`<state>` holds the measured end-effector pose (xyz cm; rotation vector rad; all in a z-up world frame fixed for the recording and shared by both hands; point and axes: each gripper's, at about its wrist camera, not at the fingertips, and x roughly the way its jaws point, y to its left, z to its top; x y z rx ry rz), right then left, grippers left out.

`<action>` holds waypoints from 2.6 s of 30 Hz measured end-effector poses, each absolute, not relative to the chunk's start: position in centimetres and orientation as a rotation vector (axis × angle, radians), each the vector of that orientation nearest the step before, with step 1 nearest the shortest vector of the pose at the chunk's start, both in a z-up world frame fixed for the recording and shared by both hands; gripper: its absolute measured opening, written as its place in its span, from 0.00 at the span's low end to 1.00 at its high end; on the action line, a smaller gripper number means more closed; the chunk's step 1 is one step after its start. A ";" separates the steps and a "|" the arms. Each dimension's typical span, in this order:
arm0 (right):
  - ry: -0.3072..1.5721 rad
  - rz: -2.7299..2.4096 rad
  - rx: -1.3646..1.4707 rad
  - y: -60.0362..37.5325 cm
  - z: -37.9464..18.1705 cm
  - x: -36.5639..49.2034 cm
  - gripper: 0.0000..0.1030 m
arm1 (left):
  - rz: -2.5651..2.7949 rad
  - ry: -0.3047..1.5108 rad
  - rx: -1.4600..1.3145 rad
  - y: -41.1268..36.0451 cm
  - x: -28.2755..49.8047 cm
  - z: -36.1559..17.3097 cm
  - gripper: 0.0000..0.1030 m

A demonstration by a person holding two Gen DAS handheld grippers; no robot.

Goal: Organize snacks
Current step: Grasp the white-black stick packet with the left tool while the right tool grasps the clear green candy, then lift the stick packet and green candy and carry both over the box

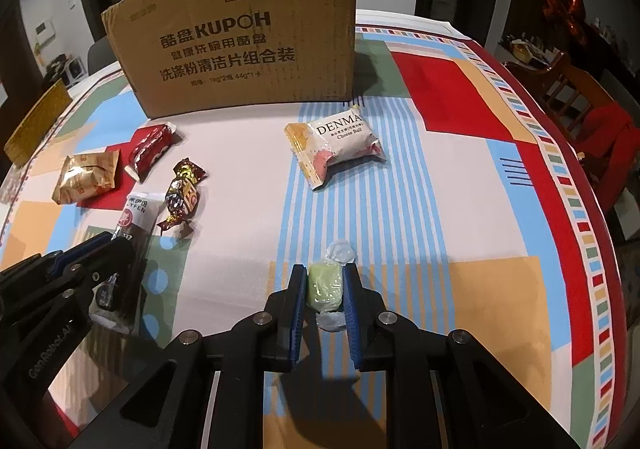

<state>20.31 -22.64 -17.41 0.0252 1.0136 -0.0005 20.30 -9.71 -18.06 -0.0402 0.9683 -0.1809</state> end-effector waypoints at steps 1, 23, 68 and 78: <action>1.013 -0.001 0.026 -22.7 -17.4 20.3 0.19 | -0.181 0.966 -0.038 -9.7 20.3 -18.0 0.11; 0.946 0.001 0.044 -22.4 -14.1 20.9 0.19 | -0.175 0.902 -0.004 -9.3 20.3 -15.1 0.07; 0.704 0.020 0.032 -21.3 -3.3 27.0 0.19 | -0.148 0.668 0.029 -7.9 26.1 -4.8 0.06; 0.659 0.026 0.027 -21.2 -1.3 29.0 0.19 | -0.157 0.622 0.044 -8.0 28.0 -2.6 0.06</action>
